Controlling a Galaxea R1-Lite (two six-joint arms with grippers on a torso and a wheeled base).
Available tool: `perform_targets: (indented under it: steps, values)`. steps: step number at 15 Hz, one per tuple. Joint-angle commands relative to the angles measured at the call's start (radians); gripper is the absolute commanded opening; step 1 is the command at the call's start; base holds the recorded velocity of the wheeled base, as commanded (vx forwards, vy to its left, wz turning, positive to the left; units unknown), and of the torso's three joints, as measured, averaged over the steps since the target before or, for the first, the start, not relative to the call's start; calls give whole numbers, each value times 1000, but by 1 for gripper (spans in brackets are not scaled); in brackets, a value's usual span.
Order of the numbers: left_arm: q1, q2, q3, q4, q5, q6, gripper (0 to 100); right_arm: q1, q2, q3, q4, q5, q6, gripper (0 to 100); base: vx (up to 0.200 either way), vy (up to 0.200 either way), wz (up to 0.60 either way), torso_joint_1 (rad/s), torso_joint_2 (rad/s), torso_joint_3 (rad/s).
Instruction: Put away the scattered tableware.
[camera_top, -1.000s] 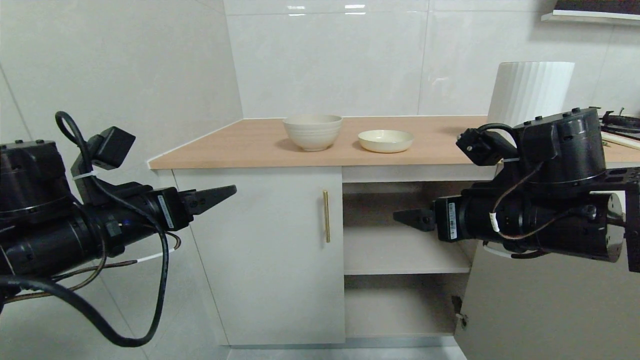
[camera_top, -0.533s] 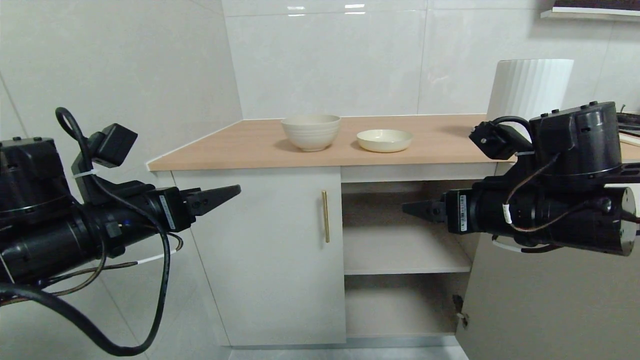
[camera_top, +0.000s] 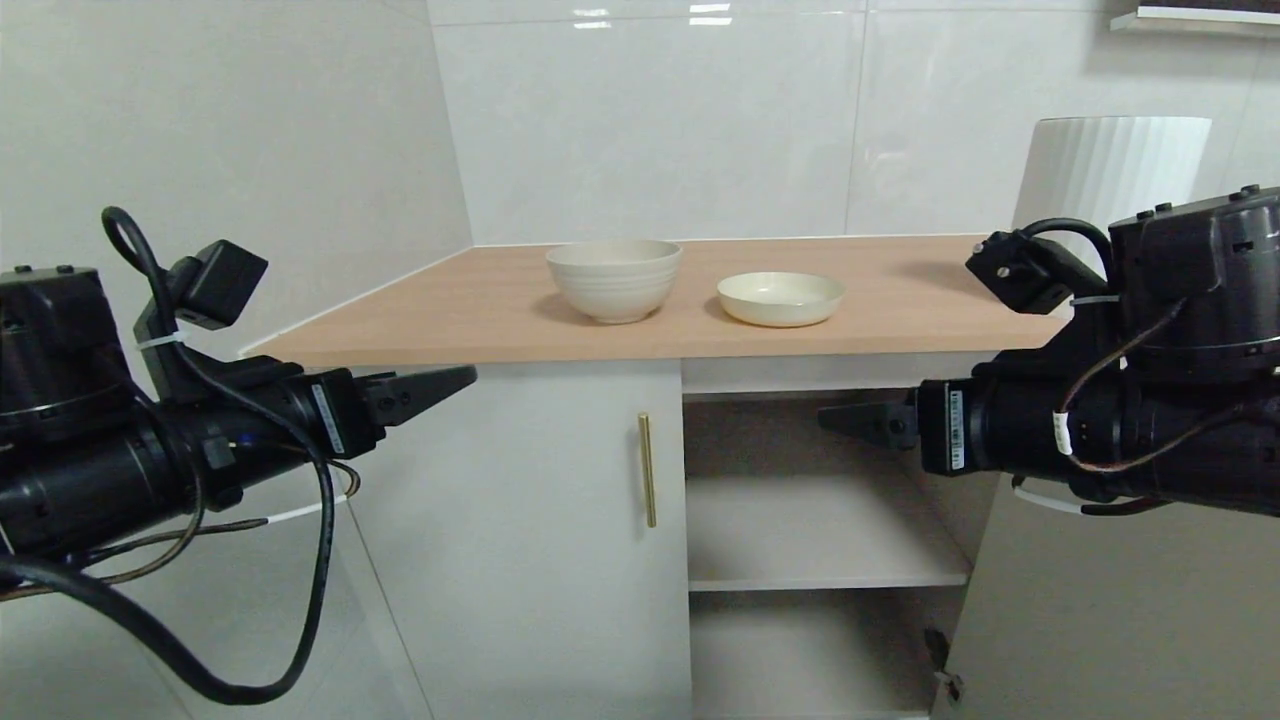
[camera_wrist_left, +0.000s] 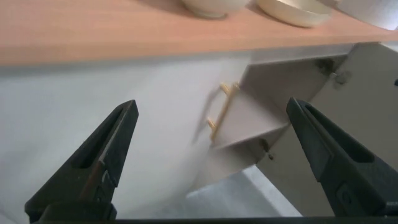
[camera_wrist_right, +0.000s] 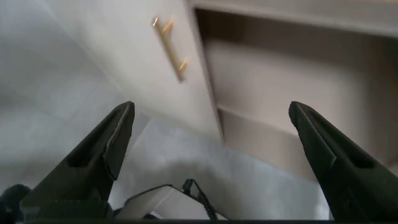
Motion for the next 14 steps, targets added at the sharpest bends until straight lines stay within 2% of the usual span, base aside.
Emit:
perform_targets:
  steps: [1,3,9,14]
  values:
    - [1,-5,4,-5,1,-3,100,1,-29,9,-1,27,5,100,200,0,0,2,2,2]
    - [-1,-25,4,-5,-2,-6,100,1,-50,40,-24,107,2,100,0,0,0,0,0,0]
    - [-1,-32,7,-4,-4,-6,100,-1,-47,72,-96,98,-7,100,0,0,0,4,-15,-7]
    - [-1,-31,7,-5,-7,-6,100,-1,-53,82,-97,99,-26,100,0,0,0,94,-319,-254]
